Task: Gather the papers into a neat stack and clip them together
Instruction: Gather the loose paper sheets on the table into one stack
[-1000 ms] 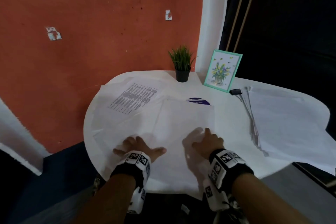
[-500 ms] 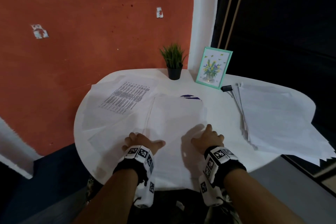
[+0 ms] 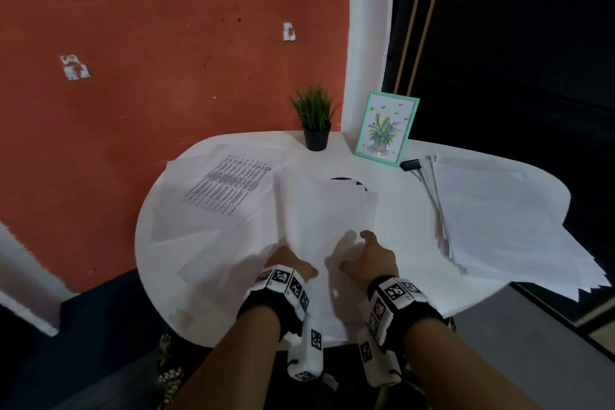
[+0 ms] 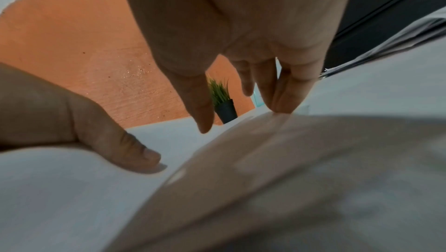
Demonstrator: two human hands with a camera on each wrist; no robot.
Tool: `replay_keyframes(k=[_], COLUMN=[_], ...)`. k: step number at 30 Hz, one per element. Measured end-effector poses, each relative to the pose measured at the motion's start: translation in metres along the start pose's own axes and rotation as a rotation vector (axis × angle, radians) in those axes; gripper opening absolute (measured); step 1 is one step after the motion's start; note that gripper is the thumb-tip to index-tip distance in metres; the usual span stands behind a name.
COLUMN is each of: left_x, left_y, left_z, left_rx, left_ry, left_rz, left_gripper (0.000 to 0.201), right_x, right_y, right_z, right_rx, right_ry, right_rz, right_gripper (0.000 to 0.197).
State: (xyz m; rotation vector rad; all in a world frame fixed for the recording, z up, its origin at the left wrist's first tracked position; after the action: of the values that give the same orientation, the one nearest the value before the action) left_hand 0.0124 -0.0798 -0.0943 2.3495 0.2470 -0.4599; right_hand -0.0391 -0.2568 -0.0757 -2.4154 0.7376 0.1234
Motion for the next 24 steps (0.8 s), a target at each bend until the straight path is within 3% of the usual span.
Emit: replay_keyframes(k=[4,10,12,15,17,19,20,24], left_x=[-0.001,-0.004,-0.008,-0.016,-0.013,-0.006,-0.001,0.002], left_y=[-0.001,-0.004,-0.004,-0.001,-0.002,-0.005,-0.009,-0.007], left_z=[-0.005,-0.03,-0.03,-0.014,-0.005,-0.009,-0.015,-0.03], left_rx=[-0.19,-0.556,-0.684,-0.744,-0.715,-0.739,-0.755,-0.829], left_ry=[0.019,-0.007,-0.052,-0.177,-0.244,-0.219,-0.173,-0.128], left_rz=[0.08,0.173,0.191,0.208,0.209,0.149,0.113,0.11], left_gripper=[0.054,0.046,0.045,0.056,0.052,0.031,0.029,0.011], right_x=[0.008,0.023,0.021,0.017,0.021,0.024,0.023,0.015], right_y=[0.015,0.033,0.025,0.007,0.011,0.02,0.024,0.028], right_z=[-0.009,-0.014,-0.009,-0.008,-0.012,-0.017,-0.02,-0.022], right_rx=[0.351,0.691,0.847,0.899,0.807,0.783,0.792,0.884], right_ry=[-0.006,0.005,-0.084,-0.139,-0.055,-0.005,-0.001,-0.145], right_rz=[0.055,0.176,0.172,0.059,0.034,0.021,0.017,-0.029], right_gripper=[0.082,0.099,0.083,0.029,0.028,0.029,0.024,0.024])
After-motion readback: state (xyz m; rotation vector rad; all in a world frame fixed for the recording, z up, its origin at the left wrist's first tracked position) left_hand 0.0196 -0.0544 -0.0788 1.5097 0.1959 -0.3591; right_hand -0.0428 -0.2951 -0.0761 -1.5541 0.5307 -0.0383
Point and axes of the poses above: each hand's wrist, its own x-axis towards the middle knuckle, its own z-axis out of the palm, y = z × x, the point moved 7 cm from there along x, towards the middle knuckle, and after that the axes turned 3 degrees about y, right-handed, at the moved point
